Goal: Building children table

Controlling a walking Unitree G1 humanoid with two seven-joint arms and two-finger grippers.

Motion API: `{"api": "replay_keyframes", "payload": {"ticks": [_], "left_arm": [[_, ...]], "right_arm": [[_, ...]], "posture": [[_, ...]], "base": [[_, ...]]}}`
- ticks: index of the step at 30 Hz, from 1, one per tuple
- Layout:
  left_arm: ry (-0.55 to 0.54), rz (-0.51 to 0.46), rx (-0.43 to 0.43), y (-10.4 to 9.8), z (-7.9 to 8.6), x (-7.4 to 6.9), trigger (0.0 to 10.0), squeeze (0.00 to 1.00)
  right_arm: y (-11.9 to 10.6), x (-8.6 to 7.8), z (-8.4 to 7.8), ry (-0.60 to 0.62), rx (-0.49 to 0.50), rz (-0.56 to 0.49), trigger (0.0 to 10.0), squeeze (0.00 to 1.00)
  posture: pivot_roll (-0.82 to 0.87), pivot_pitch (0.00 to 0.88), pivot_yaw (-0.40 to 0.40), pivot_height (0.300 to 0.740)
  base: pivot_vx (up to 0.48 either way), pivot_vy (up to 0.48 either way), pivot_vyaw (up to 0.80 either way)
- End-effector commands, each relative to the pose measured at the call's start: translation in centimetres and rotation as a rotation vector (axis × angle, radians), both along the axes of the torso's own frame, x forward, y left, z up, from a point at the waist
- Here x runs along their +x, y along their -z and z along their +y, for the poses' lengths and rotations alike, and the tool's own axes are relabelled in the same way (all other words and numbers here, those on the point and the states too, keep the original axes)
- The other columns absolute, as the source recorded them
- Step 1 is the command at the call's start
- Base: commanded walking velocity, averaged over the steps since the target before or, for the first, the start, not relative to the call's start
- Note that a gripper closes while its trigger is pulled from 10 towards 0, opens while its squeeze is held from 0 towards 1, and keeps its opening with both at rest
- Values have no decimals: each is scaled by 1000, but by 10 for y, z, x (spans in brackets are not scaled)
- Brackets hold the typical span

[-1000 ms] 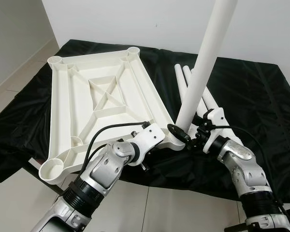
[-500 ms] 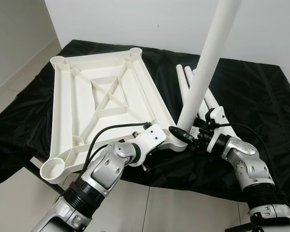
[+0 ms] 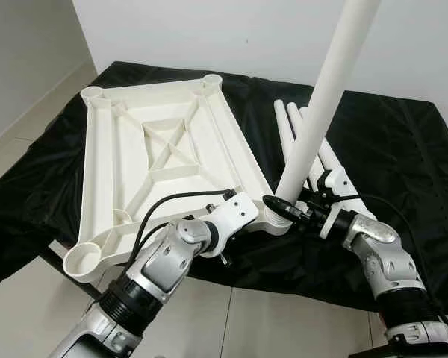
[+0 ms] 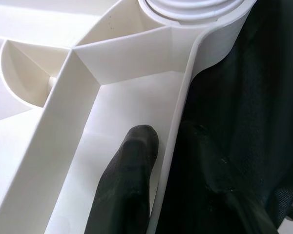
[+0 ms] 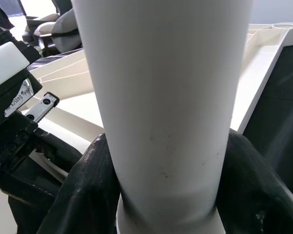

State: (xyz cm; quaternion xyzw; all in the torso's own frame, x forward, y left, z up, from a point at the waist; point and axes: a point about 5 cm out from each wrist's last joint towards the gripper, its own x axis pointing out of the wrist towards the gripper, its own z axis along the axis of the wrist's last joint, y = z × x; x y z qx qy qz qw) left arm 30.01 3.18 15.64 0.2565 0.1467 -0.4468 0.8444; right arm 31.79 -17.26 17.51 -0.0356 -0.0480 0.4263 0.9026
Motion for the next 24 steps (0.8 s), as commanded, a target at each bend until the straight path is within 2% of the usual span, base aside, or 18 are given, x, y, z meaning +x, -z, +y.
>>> {"api": "replay_keyframes", "payload": {"ticks": [1,5,15,24], "left_arm": [[10,60,18,14,0,-6,10000,0],[7,63,18,15,0,-7,10000,0],[-1,67,16,15,2,-7,10000,0],[0,74,10,15,-1,-9,10000,0]], "right_arm": [[-7,-2,2,4,81,-6,10000,0],[-9,-9,12,16,122,-19,10000,0],[-16,-14,23,112,174,-50,10000,0],[-15,-19,36,272,203,-54,10000,0]], "posture": [[-118,107,20,740],[-115,114,17,740],[-115,126,16,740],[-113,136,16,740]], "base": [[0,0,0],[0,0,0],[0,0,0],[0,0,0]]}}
